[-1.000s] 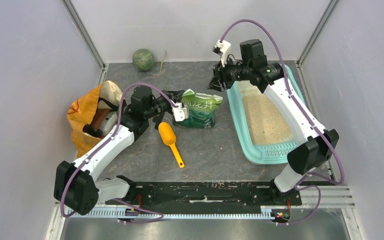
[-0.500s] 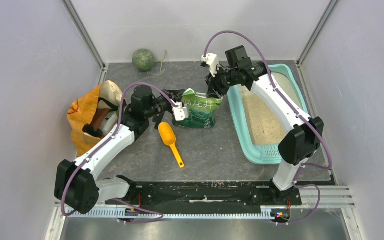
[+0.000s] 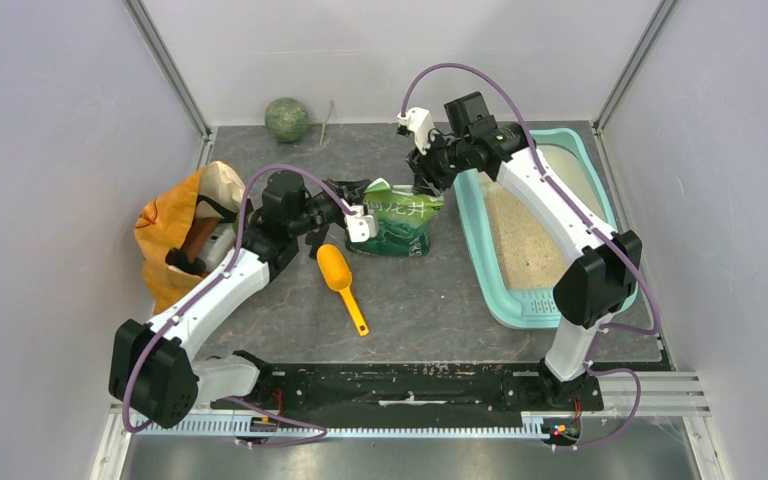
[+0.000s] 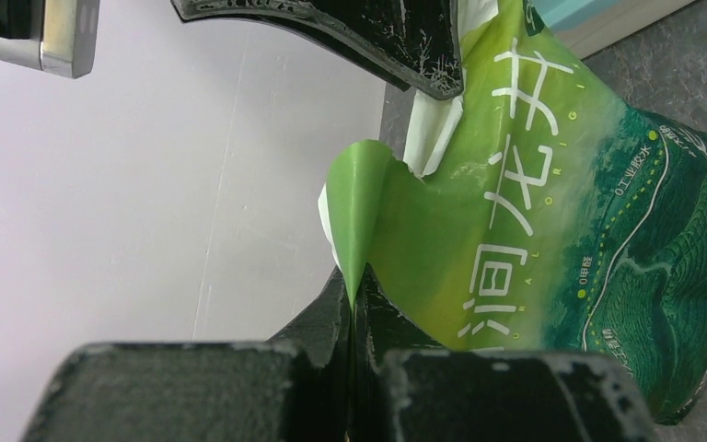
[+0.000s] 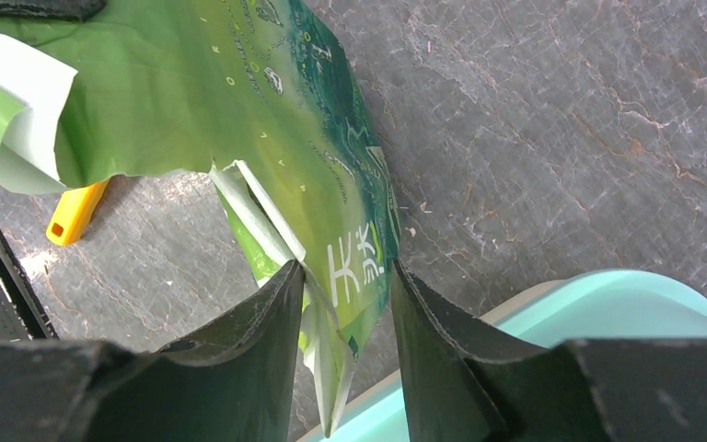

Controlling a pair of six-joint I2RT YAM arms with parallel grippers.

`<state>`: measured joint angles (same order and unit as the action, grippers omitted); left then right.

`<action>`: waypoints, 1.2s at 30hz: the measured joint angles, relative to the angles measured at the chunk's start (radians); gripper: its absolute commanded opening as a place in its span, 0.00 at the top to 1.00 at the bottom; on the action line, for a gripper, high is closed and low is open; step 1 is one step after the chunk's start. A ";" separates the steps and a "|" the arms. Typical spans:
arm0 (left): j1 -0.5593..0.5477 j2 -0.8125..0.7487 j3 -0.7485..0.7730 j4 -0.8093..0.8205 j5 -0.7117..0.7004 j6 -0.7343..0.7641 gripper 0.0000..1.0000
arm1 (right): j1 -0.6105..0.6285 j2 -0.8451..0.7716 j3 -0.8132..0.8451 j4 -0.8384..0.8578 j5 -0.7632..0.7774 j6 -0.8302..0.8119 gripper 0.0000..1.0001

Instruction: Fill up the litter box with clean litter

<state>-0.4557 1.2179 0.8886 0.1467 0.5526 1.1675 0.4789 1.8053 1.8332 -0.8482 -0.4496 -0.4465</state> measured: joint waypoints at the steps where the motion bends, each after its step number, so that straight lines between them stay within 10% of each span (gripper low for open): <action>1: 0.000 0.000 0.000 0.000 0.000 0.000 0.98 | 0.000 0.001 0.003 0.000 0.000 0.001 0.53; 25: 0.000 0.000 0.000 -0.002 0.004 0.000 0.98 | 0.026 0.054 0.069 -0.056 0.109 -0.014 0.39; 36: 0.001 -0.001 0.010 -0.048 0.055 -0.019 0.98 | 0.068 0.164 0.164 -0.135 0.116 0.184 0.55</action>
<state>-0.4549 1.2171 0.8986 0.0990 0.6071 1.1481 0.5465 1.9697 1.9976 -0.9836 -0.3340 -0.2626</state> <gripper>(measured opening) 0.034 0.518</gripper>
